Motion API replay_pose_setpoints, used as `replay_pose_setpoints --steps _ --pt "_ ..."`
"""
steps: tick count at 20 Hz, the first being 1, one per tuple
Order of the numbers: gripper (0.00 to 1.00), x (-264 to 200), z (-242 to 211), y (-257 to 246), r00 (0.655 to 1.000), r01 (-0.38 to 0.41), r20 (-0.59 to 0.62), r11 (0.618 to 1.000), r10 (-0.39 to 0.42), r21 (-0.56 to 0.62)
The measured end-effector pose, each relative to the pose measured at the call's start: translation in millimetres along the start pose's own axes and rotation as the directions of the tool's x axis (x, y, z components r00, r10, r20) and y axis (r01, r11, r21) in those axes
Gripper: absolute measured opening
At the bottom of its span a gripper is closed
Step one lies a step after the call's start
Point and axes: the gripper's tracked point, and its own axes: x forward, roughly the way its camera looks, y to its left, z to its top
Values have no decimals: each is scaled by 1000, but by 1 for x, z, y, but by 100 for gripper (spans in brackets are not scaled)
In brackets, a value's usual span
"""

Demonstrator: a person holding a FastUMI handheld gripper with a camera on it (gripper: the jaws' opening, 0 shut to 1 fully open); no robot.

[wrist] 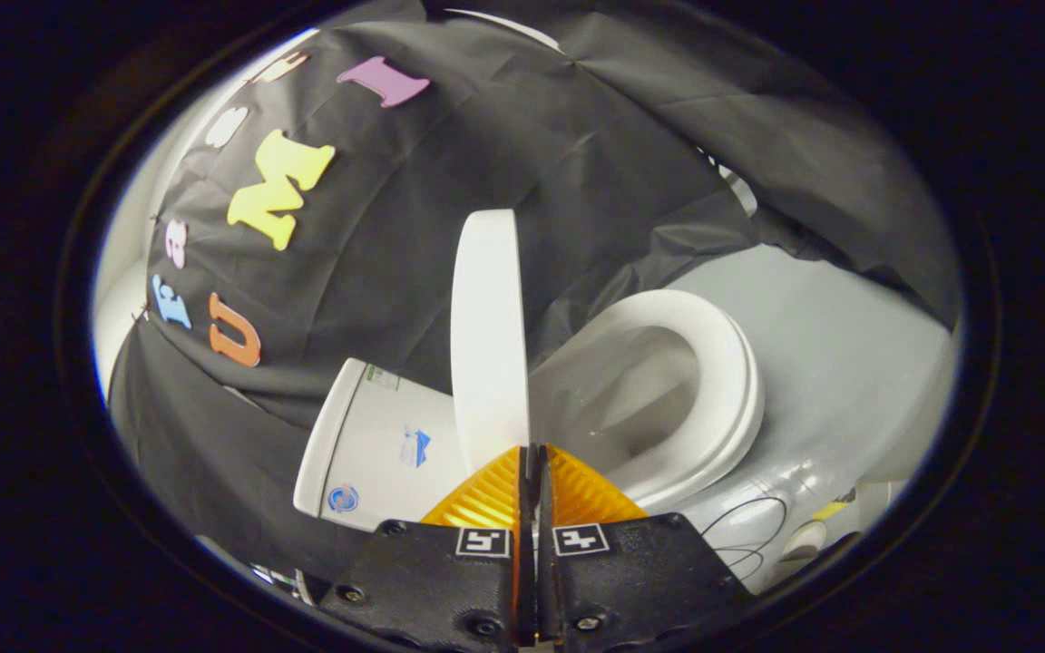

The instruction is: Open the toilet lid.

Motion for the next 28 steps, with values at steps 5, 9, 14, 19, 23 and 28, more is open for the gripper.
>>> replay_pose_setpoints --steps 5,9,14,19,23,28 --pt "5 -1 -3 22 1000 6 3 998 -5 -66" --pt "6 -1 -6 40 1000 -6 -1 994 6 -108" --pt "9 2 -12 71 1000 -19 -4 984 18 -179" --pt "10 7 -19 95 1000 -27 -6 972 26 -235" --pt "10 9 -26 112 999 -38 -13 964 36 -264" --pt "10 14 -34 130 999 -45 -23 954 40 -296"
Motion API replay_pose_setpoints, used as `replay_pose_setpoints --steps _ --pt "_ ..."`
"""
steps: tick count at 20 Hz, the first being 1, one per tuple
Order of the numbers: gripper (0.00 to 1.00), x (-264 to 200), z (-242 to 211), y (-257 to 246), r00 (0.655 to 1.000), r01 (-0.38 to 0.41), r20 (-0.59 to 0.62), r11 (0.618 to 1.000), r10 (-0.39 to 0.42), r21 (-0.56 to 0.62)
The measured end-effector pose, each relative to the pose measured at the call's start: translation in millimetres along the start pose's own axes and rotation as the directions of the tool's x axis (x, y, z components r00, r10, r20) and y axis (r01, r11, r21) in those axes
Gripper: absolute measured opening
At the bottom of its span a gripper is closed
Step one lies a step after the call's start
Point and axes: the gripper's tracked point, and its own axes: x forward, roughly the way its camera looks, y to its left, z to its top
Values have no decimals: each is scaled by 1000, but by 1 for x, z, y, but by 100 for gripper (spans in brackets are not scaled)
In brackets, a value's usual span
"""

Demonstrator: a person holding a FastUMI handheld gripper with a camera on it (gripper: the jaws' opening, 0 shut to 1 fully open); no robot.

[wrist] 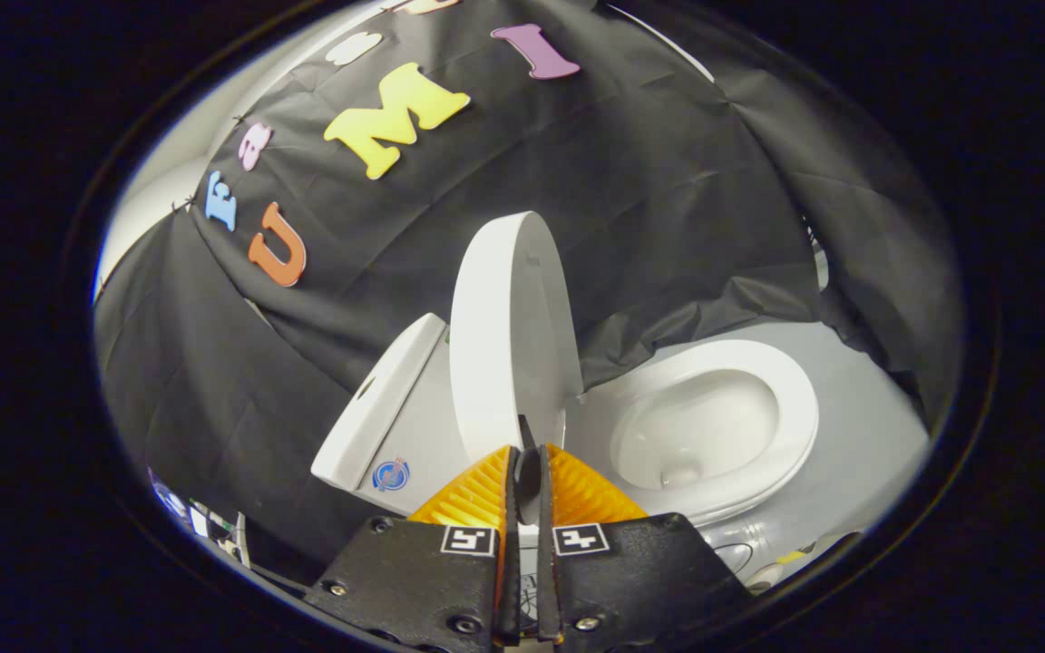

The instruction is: Open the toilet lid.

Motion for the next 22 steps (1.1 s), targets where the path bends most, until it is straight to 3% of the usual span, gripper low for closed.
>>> replay_pose_setpoints --steps 13,22 --pt "10 12 -7 39 1000 8 -14 995 -9 -100" --pt "10 26 -19 79 999 23 -34 973 -32 -230"
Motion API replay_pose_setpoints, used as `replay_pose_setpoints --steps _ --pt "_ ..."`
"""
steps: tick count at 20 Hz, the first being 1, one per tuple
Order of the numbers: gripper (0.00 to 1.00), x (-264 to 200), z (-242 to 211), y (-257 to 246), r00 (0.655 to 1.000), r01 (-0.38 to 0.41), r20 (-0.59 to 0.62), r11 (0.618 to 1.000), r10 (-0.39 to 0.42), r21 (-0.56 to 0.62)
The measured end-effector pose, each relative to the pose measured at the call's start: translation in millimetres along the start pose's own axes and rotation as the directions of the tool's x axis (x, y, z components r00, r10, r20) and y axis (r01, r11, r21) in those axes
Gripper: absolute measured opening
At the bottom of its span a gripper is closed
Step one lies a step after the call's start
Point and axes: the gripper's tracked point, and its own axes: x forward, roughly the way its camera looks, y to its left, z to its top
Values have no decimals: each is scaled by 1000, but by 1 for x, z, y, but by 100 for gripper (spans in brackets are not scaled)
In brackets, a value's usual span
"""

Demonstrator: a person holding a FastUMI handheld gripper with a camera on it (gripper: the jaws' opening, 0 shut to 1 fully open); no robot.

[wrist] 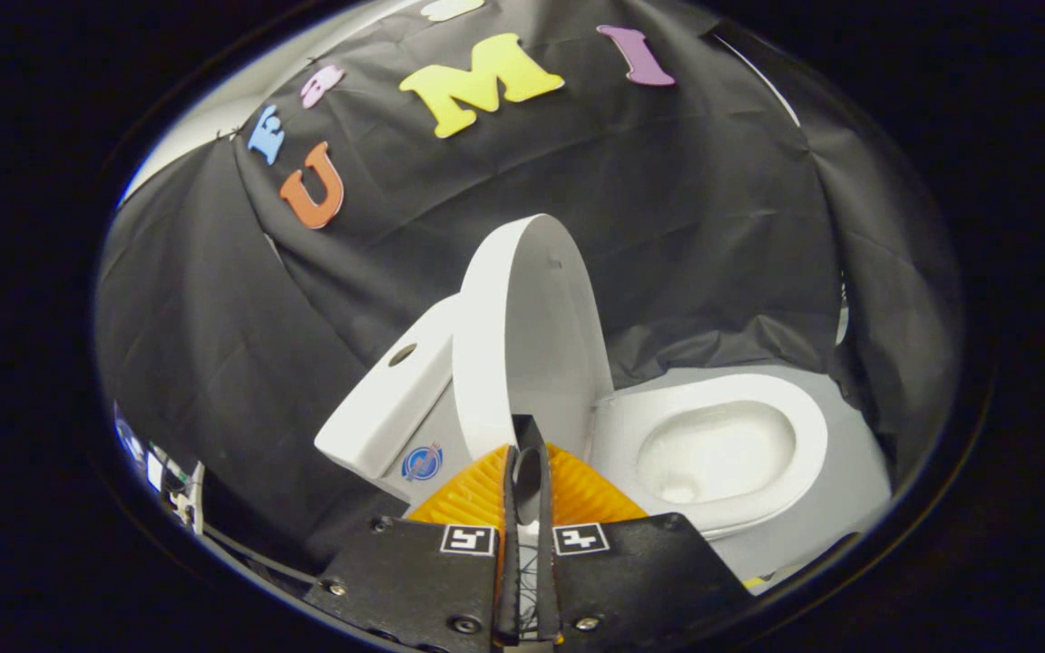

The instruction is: Open the toilet lid.

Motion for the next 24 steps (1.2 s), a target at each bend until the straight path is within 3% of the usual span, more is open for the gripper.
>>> replay_pose_setpoints --steps 11,24 --pt "11 18 -7 40 1000 7 -26 992 -10 -127" --pt "11 37 -20 73 999 1 -44 982 -9 -191"
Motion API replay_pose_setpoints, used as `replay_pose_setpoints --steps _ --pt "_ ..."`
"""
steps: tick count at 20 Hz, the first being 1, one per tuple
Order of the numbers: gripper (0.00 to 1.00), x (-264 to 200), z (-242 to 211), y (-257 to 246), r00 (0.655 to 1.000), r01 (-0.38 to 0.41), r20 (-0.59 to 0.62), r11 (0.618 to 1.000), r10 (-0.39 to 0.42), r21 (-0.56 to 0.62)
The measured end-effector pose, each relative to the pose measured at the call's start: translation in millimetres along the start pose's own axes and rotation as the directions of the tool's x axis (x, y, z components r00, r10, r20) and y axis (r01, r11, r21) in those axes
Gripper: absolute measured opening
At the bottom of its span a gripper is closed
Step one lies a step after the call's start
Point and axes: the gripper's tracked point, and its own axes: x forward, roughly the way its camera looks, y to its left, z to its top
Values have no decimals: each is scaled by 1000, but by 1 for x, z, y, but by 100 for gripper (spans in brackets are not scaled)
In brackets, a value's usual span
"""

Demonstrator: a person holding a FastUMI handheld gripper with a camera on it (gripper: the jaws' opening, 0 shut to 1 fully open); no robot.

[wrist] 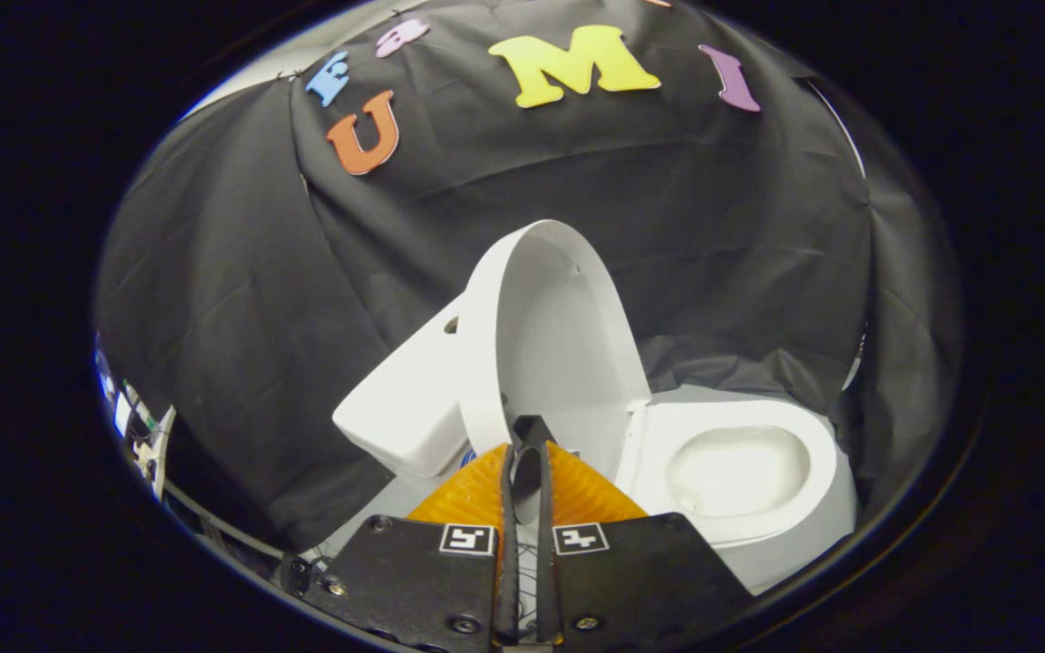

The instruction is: Open the toilet lid.

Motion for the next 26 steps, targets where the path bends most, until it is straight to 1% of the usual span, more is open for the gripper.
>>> replay_pose_setpoints --steps 4,7,11,13,14,15,16,18,21,23,25,26 --pt "11 4 1 7 1000 -14 -4 1000 14 0" --pt "11 7 0 13 1000 -10 -5 1000 10 -21" --pt "11 3 5 16 1000 27 3 997 -27 -71" --pt "11 1 7 11 999 48 5 997 -48 -65" --pt "12 0 7 13 999 45 -3 997 -45 -68" --pt "20 1 4 14 999 42 -13 996 -43 -77" --pt "26 -1 0 16 999 30 -25 996 -33 -87" --pt "40 -10 4 11 999 42 -23 994 -44 -102" --pt "81 -28 12 -2 997 76 18 989 -75 -124" --pt "87 -39 12 -7 997 68 29 991 -65 -116" --pt "94 -52 13 -18 996 78 46 990 -73 -117" --pt "94 -60 13 -24 995 84 54 989 -78 -120"
